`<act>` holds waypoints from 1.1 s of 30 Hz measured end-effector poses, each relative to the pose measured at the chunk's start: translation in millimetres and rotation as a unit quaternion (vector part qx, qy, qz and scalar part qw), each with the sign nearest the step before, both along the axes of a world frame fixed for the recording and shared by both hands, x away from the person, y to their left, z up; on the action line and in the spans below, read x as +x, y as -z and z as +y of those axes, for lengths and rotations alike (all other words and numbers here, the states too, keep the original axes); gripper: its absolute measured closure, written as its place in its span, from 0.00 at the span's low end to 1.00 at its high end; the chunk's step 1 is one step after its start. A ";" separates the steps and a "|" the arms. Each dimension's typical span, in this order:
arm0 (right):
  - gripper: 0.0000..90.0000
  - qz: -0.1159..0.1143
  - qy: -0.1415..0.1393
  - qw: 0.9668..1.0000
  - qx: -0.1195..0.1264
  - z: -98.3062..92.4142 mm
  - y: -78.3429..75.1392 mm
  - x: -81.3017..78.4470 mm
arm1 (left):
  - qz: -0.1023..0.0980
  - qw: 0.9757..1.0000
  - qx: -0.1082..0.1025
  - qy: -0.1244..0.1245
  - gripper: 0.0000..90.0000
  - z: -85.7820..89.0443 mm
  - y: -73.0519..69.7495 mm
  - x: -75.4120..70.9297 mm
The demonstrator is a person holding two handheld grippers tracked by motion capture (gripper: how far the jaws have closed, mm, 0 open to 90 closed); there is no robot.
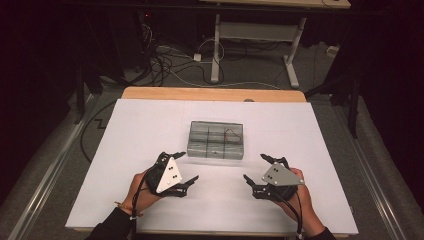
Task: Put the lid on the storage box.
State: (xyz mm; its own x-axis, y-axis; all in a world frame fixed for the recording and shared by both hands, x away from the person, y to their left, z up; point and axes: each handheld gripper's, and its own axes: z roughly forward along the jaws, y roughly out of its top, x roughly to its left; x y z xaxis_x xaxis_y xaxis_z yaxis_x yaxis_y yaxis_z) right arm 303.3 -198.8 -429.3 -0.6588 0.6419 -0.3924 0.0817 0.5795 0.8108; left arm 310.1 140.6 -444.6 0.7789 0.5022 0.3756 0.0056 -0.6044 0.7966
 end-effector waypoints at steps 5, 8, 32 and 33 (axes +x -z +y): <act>0.23 0.004 0.007 1.000 -0.003 -9.8 3.5 -1.3 | 0.011 1.000 -0.012 -0.007 0.22 11.0 6.9 -2.0; 0.23 0.005 0.010 1.000 -0.004 -15.0 6.0 -2.4 | 0.016 0.999 -0.036 -0.017 0.22 15.6 12.1 -3.3; 0.23 0.015 0.038 0.999 -0.007 -47.3 22.9 -9.2 | 0.024 0.998 0.020 -0.046 0.22 55.9 33.6 -12.0; 0.23 0.014 0.038 0.999 -0.007 -48.7 23.3 -9.6 | 0.025 0.998 0.018 -0.047 0.22 56.9 34.7 -12.5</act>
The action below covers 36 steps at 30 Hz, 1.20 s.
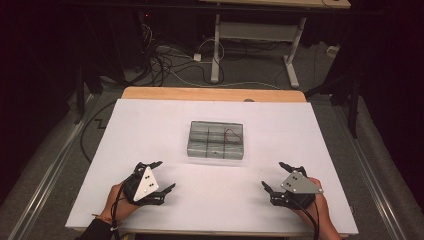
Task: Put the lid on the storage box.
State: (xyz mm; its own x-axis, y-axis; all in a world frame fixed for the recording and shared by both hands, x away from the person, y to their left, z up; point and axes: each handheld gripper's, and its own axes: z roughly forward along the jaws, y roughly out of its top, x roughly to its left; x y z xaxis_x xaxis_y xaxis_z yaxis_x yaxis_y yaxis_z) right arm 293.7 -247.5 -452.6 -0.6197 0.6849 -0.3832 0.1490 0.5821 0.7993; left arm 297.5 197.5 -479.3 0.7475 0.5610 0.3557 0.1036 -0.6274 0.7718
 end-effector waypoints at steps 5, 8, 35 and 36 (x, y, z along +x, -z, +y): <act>0.23 0.001 0.007 1.000 0.003 -7.3 3.4 -1.5 | 0.009 1.000 0.007 -0.008 0.22 6.6 4.8 -2.7; 0.23 0.003 0.010 1.000 0.002 -11.9 6.2 -2.6 | 0.014 1.000 0.006 -0.014 0.22 10.5 6.9 -4.2; 0.23 0.000 0.025 0.999 0.047 -35.0 16.9 -10.1 | 0.026 0.999 -0.020 -0.041 0.22 27.0 8.3 -16.8; 0.23 -0.001 0.027 0.999 0.047 -34.7 16.5 -11.0 | 0.027 0.999 -0.017 -0.040 0.22 26.9 8.9 -17.0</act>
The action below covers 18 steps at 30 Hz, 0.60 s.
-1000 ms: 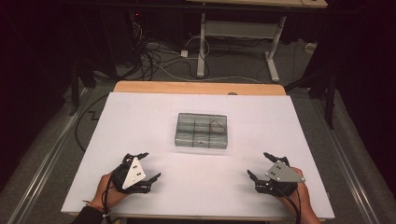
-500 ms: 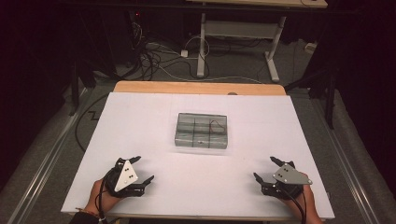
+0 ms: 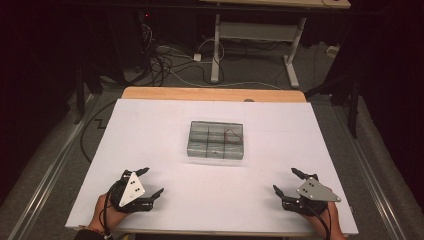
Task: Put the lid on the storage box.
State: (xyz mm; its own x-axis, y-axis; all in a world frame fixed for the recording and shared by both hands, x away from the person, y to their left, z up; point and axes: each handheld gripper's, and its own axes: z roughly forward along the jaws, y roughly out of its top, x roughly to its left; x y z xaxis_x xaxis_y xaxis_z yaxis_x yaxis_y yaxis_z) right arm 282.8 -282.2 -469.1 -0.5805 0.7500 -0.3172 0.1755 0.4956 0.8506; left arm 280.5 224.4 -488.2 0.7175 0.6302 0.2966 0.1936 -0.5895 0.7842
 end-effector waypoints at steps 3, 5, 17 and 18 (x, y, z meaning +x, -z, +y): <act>0.23 -0.005 0.000 1.000 -0.001 0.8 -1.8 -1.4 | 0.004 1.000 0.004 0.001 0.22 -1.9 2.1 -0.8; 0.23 -0.005 -0.002 1.000 0.003 1.2 -2.5 -1.4 | 0.004 1.000 0.005 0.005 0.22 -3.2 2.0 -1.1; 0.23 -0.007 -0.001 1.000 -0.007 3.3 -1.3 -2.1 | 0.003 1.000 -0.001 0.003 0.22 -1.4 0.0 1.3; 0.23 -0.007 0.000 1.000 -0.007 3.2 -1.5 -1.9 | 0.002 1.000 0.000 0.002 0.22 -1.5 0.1 1.4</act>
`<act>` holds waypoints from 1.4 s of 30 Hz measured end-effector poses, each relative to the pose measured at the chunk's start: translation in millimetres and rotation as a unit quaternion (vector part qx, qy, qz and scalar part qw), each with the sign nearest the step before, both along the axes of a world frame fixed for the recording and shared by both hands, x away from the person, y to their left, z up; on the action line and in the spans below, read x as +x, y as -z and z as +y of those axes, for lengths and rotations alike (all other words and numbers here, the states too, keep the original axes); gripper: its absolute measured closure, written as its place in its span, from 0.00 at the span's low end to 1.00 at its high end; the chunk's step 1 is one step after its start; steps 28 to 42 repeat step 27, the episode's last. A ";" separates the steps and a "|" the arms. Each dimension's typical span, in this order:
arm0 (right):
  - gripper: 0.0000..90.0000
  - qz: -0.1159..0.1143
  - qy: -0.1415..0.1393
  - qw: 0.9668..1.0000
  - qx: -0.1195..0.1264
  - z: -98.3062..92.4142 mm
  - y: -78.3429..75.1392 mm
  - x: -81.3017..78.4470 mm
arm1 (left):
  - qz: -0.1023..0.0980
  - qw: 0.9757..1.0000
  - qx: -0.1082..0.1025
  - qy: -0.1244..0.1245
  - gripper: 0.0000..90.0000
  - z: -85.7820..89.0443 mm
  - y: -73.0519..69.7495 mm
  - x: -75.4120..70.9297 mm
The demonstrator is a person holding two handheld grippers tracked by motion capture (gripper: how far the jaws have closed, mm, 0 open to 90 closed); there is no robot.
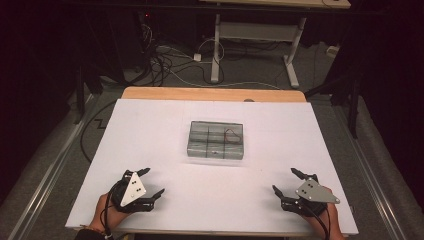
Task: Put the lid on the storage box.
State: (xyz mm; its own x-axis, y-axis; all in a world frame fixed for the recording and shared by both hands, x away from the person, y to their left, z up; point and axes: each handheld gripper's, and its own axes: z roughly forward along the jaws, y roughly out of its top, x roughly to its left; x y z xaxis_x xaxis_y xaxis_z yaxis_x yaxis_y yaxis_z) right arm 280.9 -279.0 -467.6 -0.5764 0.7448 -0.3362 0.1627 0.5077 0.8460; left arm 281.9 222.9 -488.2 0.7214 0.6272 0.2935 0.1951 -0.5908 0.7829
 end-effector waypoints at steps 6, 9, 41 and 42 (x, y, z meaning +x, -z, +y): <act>0.23 0.000 -0.001 1.000 -0.004 1.1 0.0 0.7 | 0.000 1.000 -0.005 0.000 0.22 0.2 0.0 1.7; 0.23 0.001 0.000 1.000 -0.001 1.8 -0.3 1.7 | 0.002 1.000 -0.002 0.000 0.22 0.2 0.7 2.5; 0.22 -0.009 0.004 1.000 0.003 0.5 -4.1 1.5 | 0.003 1.000 -0.011 -0.006 0.22 3.3 -1.3 2.9; 0.22 -0.009 0.004 1.000 0.003 0.5 -4.1 1.5 | 0.003 1.000 -0.011 -0.006 0.22 3.3 -1.3 2.9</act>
